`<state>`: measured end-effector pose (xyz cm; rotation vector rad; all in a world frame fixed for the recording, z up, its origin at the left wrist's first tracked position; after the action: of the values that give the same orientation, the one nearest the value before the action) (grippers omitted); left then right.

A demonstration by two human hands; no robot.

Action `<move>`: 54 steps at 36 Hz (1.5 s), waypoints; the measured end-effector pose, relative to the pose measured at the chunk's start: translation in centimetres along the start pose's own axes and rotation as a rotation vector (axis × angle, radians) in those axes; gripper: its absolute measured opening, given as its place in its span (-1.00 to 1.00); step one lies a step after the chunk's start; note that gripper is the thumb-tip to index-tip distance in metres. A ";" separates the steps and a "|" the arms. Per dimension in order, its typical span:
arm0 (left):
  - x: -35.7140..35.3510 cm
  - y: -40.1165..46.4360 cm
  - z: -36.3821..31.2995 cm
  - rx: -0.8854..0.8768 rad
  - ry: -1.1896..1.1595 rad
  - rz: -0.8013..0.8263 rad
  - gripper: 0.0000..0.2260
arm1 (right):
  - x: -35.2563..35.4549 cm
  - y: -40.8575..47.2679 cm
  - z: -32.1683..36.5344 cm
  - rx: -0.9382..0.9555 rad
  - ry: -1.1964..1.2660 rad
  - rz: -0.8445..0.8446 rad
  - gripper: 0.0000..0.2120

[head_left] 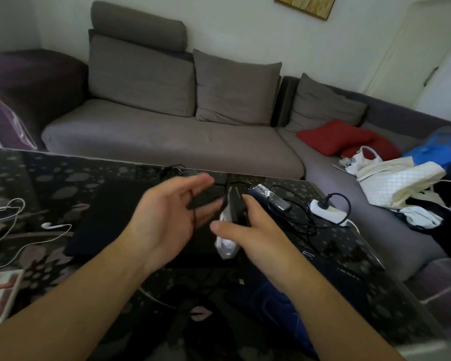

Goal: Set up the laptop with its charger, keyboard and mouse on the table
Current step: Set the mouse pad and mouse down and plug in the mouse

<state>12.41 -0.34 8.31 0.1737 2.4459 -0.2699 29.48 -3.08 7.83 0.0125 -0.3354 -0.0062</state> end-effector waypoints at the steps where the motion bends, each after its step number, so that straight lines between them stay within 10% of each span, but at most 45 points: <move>1: 0.3 0.3 -0.5 -0.056 -0.019 -0.033 -0.40 | 0.6 -0.2 0.0 -0.018 0.031 0.002 -0.54; 8: 2.3 2.6 -6.1 -0.454 0.135 -0.121 -0.63 | 4.0 -1.2 -2.5 -0.251 -0.309 0.201 -0.69; 11: 2.7 3.4 -6.2 -0.563 0.794 -0.222 -0.66 | 3.4 -1.3 -3.8 -0.304 -0.443 0.213 -0.63; 14: 3.8 4.2 -3.9 -0.287 1.591 -0.198 -0.59 | 2.6 -1.1 -4.7 -0.308 -0.487 0.199 -0.57; 17: 4.0 3.7 -1.5 -0.032 2.025 -0.291 -0.46 | 1.8 -0.8 -5.2 -0.299 -0.444 0.125 -0.55; 20: 2.5 2.6 0.2 -0.190 2.277 -0.352 -0.45 | 1.2 -0.7 -5.2 -0.270 -0.405 0.045 -0.54; 24: 0.4 1.9 1.4 -0.589 1.987 -0.293 -0.70 | 0.7 -0.5 -5.4 -0.265 -0.344 -0.033 -0.55; 30: -0.4 2.2 6.7 0.262 1.062 -0.038 -0.60 | -0.1 -0.5 -5.3 -0.256 -0.266 0.030 -0.48; 34: 1.3 3.2 7.8 0.290 1.020 -0.055 -0.62 | 1.5 -1.2 -4.6 -0.330 -0.184 0.218 -0.56; 42: 1.6 2.6 8.9 0.376 1.030 -0.073 -0.73 | 15.4 -3.3 -8.9 -0.626 -0.898 -0.069 -0.84; 54: -3.4 2.1 14.0 0.197 0.981 -0.024 -0.69 | 18.6 -7.2 -15.6 -0.826 -0.773 -0.193 -0.10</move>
<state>23.92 -1.79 -0.56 0.4456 3.3864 -0.5301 52.18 -10.30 -0.86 -0.7938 -1.0829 -0.3474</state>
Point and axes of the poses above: each hand's wrist, its own y-axis towards the middle knuckle, its own x-axis out of the back of the hand, z = x × y, the point moved 2 cm from there along y, towards the middle knuckle, and after that the axes turned 4 degrees about -z, right-handed, at the moved point
